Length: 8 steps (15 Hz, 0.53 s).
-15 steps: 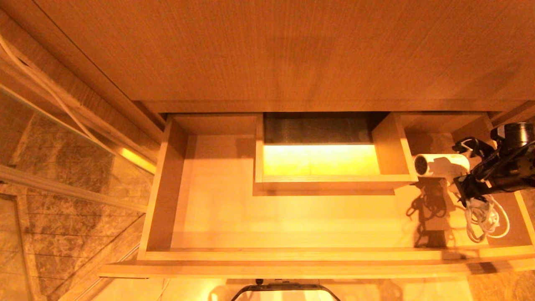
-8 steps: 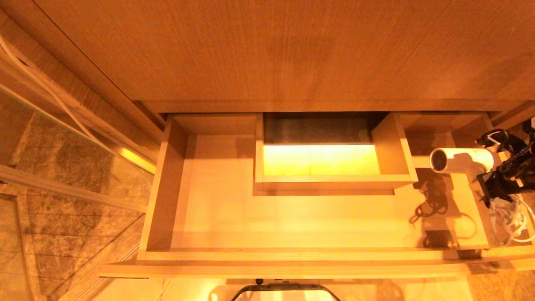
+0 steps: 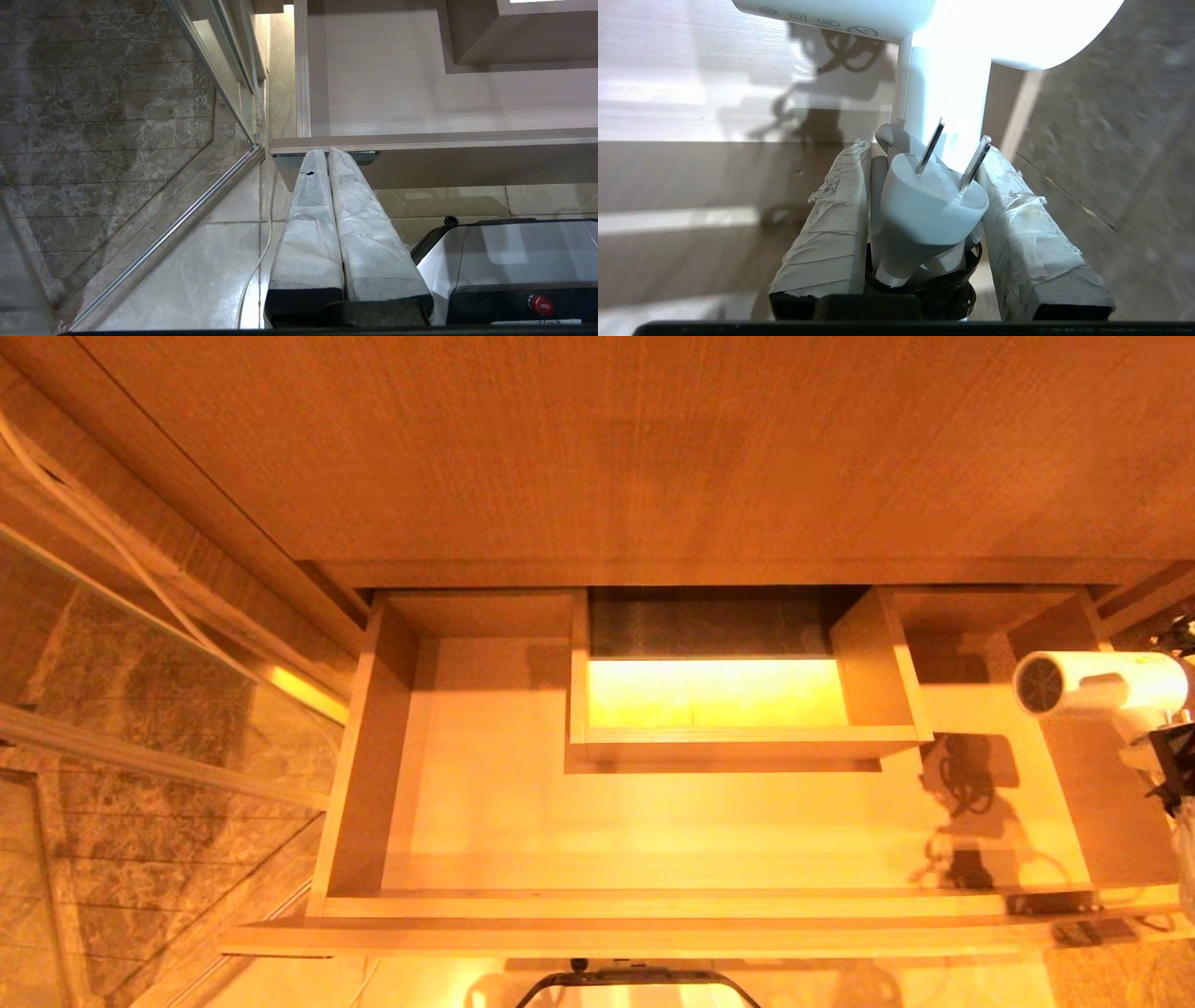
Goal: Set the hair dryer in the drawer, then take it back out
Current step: Place it on the countertop
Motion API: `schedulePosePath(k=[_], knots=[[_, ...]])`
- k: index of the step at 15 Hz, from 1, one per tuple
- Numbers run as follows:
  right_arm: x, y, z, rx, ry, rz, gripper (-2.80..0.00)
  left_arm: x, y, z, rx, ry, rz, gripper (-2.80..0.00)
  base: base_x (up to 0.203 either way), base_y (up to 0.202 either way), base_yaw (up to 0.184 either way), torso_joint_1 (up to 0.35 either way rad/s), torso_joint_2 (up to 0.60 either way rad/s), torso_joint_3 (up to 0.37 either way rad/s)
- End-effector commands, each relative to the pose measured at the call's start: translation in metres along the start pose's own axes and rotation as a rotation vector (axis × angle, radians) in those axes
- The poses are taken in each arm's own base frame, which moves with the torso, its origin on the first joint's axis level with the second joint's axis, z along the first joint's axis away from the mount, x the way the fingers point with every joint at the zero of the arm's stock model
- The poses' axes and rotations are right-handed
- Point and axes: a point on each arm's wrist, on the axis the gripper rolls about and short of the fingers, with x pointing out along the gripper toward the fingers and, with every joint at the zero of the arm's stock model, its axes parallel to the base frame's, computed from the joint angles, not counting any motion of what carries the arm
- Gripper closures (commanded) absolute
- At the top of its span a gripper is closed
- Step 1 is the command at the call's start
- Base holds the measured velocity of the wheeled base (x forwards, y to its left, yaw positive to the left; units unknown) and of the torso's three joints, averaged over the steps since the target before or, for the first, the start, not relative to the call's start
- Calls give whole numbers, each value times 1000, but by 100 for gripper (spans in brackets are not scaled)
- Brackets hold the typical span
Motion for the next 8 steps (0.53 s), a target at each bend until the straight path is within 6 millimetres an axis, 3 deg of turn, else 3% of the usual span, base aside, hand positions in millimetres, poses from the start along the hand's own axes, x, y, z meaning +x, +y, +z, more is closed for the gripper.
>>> schedulePosePath(k=[1,8], knots=[[-38,2,-3,-4,-85,-42,0,0,0,0,0,2,0,0,0,0,0,0,0,0],[-111,8,-28,-73,-160,-135,0,0,0,0,0,1,0,0,0,0,0,0,0,0]])
